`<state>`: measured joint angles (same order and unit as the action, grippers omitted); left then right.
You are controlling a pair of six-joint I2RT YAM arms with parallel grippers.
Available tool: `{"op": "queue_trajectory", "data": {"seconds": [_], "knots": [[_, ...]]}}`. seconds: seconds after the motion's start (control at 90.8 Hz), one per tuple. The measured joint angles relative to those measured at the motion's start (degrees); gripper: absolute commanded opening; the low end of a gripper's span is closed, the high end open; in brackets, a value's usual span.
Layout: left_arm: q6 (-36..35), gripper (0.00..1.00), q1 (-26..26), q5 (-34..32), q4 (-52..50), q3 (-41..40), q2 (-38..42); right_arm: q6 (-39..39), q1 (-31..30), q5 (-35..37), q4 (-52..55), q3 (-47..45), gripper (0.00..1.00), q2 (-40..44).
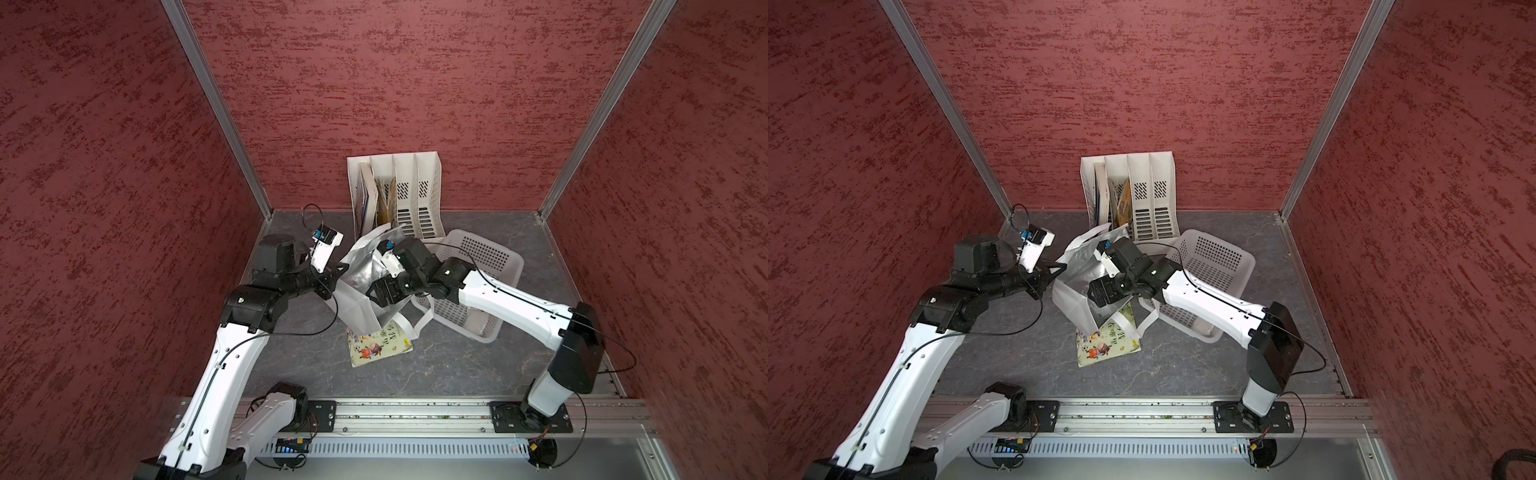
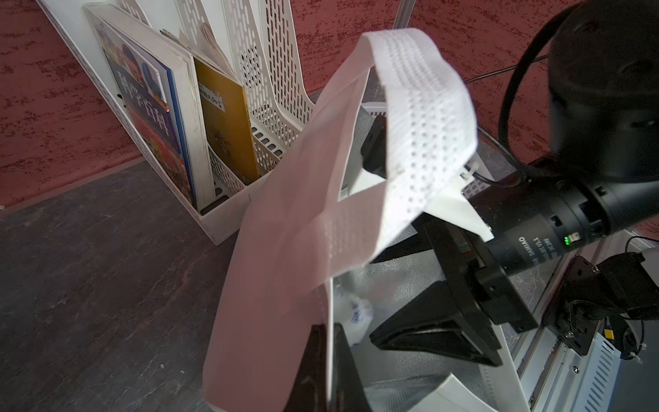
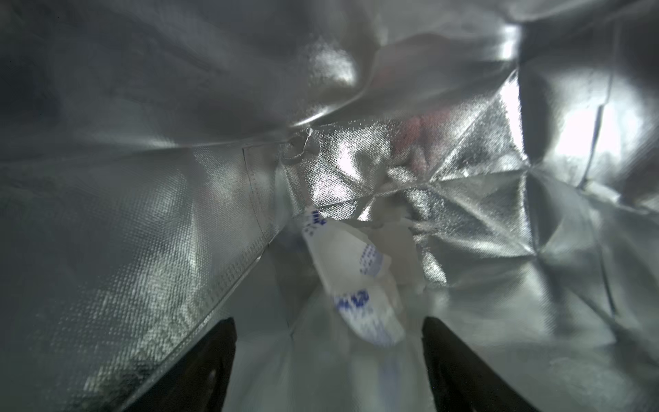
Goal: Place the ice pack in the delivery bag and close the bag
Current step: Place the ice pack in the delivery bag, then pick up the ice pack from the bin.
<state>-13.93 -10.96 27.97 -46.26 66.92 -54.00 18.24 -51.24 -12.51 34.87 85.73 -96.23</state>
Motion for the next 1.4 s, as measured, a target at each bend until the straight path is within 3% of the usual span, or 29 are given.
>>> {"op": "queue_trajectory", "data": {"seconds": [0.231,0.32,0.408,0.529,0.727,0.904,1.036,1.179,1.289,1.399], "knots": [[0.1,0.0,0.0,0.0,0.1,-1.2,1.8,-4.5,2.8,3.6,3.5,-5.3,0.98,18.2],[0.0,0.0,0.0,0.0,0.2,-1.2,1.8,-5.9,10.3,3.8,7.8,-7.2,0.98,26.0],[0.0,0.0,0.0,0.0,0.4,-1.2,1.7,-6.2,18.4,4.6,15.2,-9.4,0.95,28.5],[0.0,0.0,0.0,0.0,1.0,-1.4,1.4,-3.8,21.0,7.3,25.1,-13.6,0.95,23.7],[0.0,0.0,0.0,0.1,2.8,-2.6,1.3,9.3,22.3,13.4,35.1,-17.3,0.88,10.5],[0.1,0.0,0.0,0.2,3.6,-3.4,1.6,20.6,22.8,12.5,33.5,-20.2,0.85,8.8],[0.1,0.0,0.0,0.3,3.9,-3.9,2.0,25.8,23.0,13.2,31.5,-19.9,0.85,2.3],[0.1,0.0,0.0,0.3,3.8,-3.9,2.4,28.9,23.1,14.9,28.0,-19.8,0.85,-6.3],[0.0,0.0,0.0,0.3,3.8,-3.9,2.5,29.6,23.2,15.8,26.6,-19.3,0.84,-7.3],[0.0,0.0,0.0,0.3,3.8,-3.9,2.6,29.2,23.2,16.4,25.2,-19.4,0.72,-7.4]]}}
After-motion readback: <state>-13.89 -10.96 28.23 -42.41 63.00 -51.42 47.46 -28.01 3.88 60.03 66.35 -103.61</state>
